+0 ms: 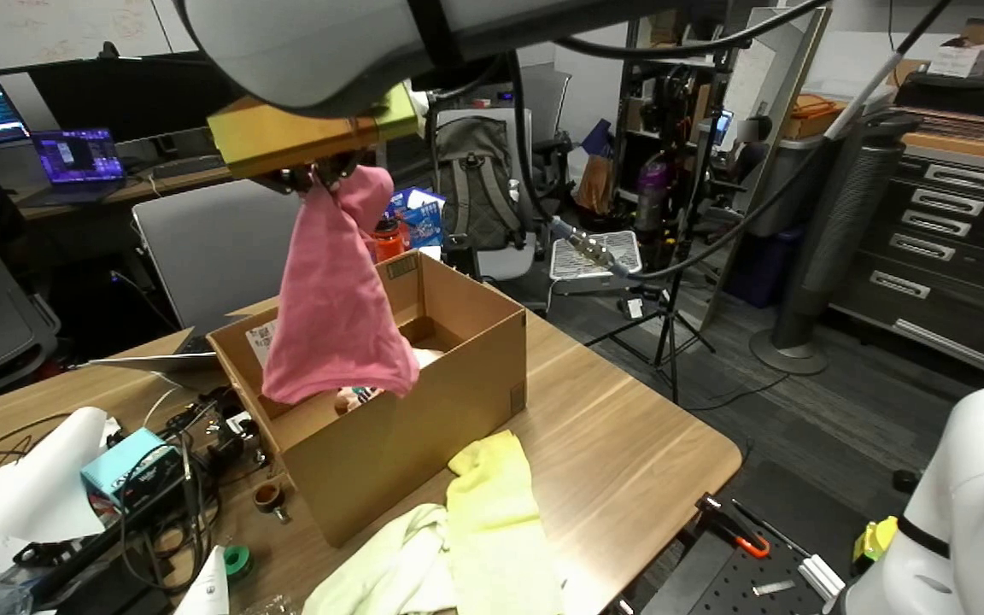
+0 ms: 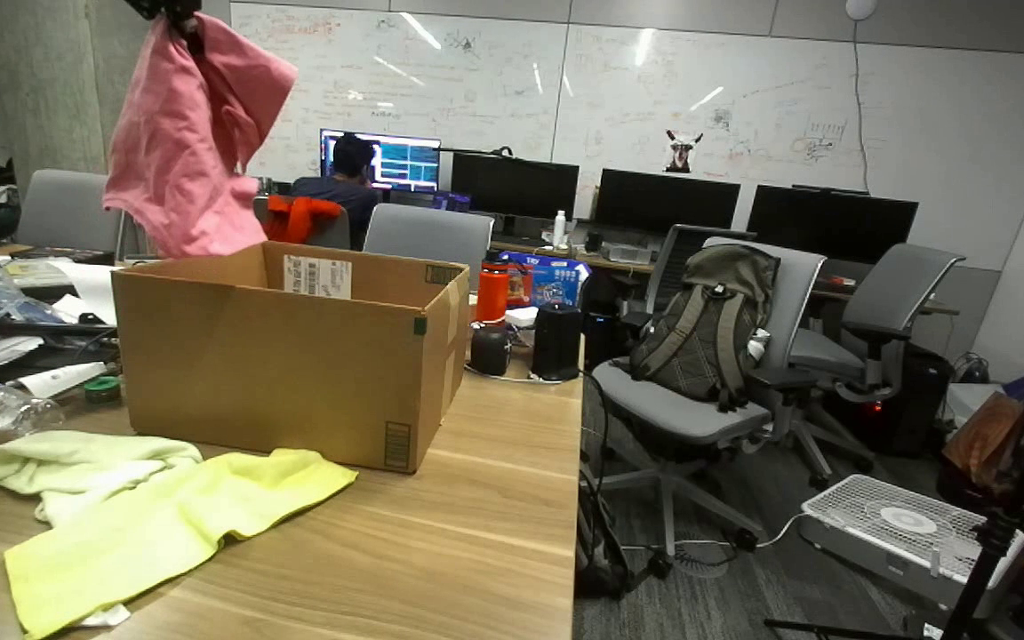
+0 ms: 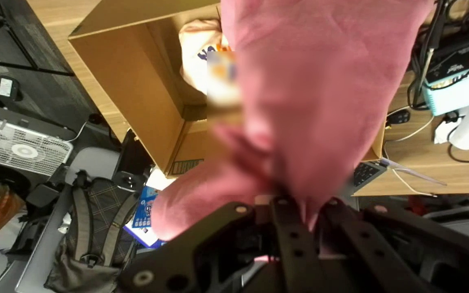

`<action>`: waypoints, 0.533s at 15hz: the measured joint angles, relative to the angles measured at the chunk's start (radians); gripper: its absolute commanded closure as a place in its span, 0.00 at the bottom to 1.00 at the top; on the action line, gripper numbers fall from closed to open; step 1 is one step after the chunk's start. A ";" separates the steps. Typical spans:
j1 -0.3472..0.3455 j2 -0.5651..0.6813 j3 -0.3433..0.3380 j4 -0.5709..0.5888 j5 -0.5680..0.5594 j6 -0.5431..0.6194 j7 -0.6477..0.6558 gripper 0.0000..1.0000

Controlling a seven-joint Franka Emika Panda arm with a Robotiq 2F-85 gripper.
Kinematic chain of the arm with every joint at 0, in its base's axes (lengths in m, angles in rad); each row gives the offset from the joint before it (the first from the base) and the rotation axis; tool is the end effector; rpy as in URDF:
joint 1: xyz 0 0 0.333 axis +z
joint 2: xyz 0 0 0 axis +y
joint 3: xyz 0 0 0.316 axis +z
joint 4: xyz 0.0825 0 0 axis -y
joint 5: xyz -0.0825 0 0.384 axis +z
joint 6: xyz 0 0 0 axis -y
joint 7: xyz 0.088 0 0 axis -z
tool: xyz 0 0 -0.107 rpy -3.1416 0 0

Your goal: Pick the cloths on the table and put them in the box

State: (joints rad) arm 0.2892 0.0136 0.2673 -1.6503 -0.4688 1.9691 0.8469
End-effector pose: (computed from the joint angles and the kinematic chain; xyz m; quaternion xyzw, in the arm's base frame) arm 0.5198 0.2878 0.6258 0.9597 -0.0836 0.2575 0.0751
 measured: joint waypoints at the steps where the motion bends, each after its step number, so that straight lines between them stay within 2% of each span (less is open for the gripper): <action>1: -0.001 0.014 -0.001 0.035 -0.005 -0.015 0.000 0.98; 8: 0.001 0.147 -0.019 0.207 -0.038 -0.088 0.000 0.98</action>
State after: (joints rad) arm 0.2903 0.1607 0.2482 -1.4430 -0.5068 1.8811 0.8469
